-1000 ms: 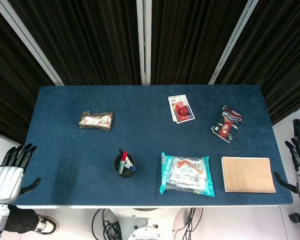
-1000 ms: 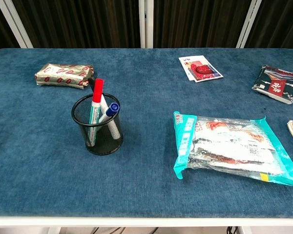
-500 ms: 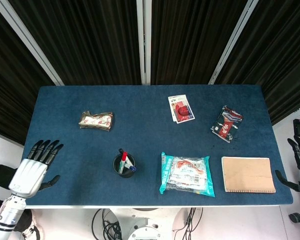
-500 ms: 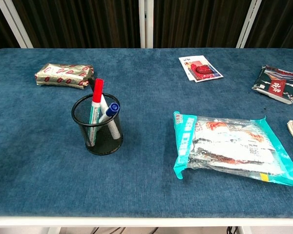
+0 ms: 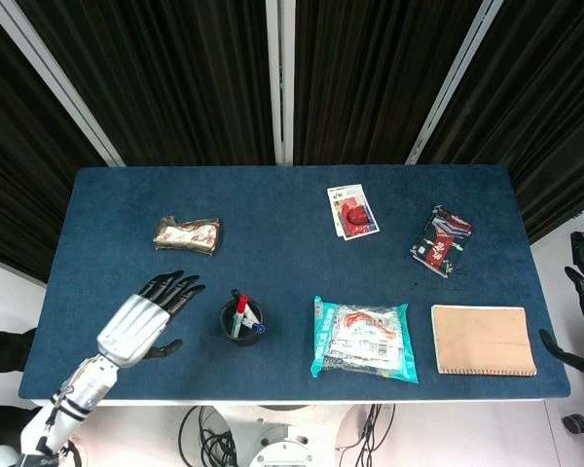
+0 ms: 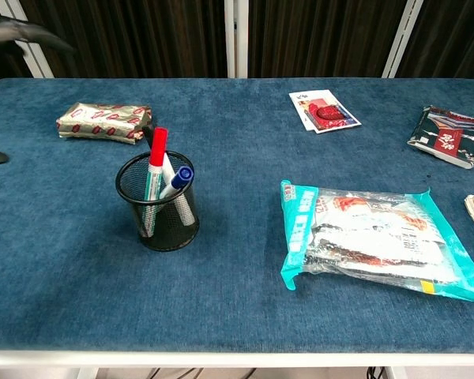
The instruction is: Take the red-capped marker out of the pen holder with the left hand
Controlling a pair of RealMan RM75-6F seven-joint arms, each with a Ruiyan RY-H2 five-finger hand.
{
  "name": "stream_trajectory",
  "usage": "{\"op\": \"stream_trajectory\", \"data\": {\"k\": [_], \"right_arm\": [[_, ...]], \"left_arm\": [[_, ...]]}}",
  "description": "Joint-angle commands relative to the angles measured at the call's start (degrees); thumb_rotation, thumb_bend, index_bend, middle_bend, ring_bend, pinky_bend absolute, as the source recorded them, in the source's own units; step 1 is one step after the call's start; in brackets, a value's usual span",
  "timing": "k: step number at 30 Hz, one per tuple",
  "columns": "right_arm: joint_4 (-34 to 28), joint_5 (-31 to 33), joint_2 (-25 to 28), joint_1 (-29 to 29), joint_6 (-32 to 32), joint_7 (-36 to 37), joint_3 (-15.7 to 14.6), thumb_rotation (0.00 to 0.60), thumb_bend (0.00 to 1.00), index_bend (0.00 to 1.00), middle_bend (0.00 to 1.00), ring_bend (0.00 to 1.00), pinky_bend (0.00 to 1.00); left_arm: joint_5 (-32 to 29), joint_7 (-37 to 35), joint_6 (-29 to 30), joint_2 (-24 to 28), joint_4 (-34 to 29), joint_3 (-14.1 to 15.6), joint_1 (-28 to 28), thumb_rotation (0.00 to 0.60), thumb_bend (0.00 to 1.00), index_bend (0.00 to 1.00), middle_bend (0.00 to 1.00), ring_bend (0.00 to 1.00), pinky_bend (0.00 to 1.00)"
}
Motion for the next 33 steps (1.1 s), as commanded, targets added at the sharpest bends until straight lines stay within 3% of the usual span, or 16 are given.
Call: {"op": "stream_trajectory", "data": {"k": [1, 6, 17, 24, 33], "right_arm": [[-0.7, -0.4, 0.5, -0.1, 0.4, -0.3, -0.1, 0.6, 0.18, 0.0, 0.0, 0.0, 0.0], [-2.4, -1.2, 1.5, -0.3, 1.1, -1.3, -0.2, 0.6, 0.18, 0.0, 0.0, 0.0, 0.0], [-3.5, -0.3, 1.9, -0.4, 0.4, -2.1, -0.3, 0.6, 0.18, 0.0, 0.0, 0.0, 0.0], [-3.3, -0.1, 2.1, -0.4, 0.1, -1.5, -0.4, 0.6, 0.18, 0.0, 0.0, 0.0, 0.0], [-1.7, 1.3, 2.3, -0.3, -1.1, 0.5, -0.3, 0.6, 0.18, 0.0, 0.0, 0.0, 0.0]], "left_arm": [[-4.2, 0.1, -4.5, -2.6, 0.3, -2.1, -3.8, 0.6, 0.23, 0.12, 0.09, 0.0, 0.15], [-8.9, -0.8, -9.0, -5.5, 1.5, -4.0, -8.0, 0.6, 0.24, 0.15, 0.11, 0.0, 0.17], [-12.6, -0.9, -12.4, -10.1, 3.8, -5.7, -13.8, 0.6, 0.27, 0.29, 0.26, 0.1, 0.23], [-17.3, 2.4, -13.7, -12.8, 6.7, -6.5, -17.1, 0.6, 0.28, 0.31, 0.27, 0.11, 0.24], [-22.0, 3.2, -12.7, -12.4, 8.8, -6.2, -17.7, 0.6, 0.3, 0.31, 0.27, 0.11, 0.24]]}}
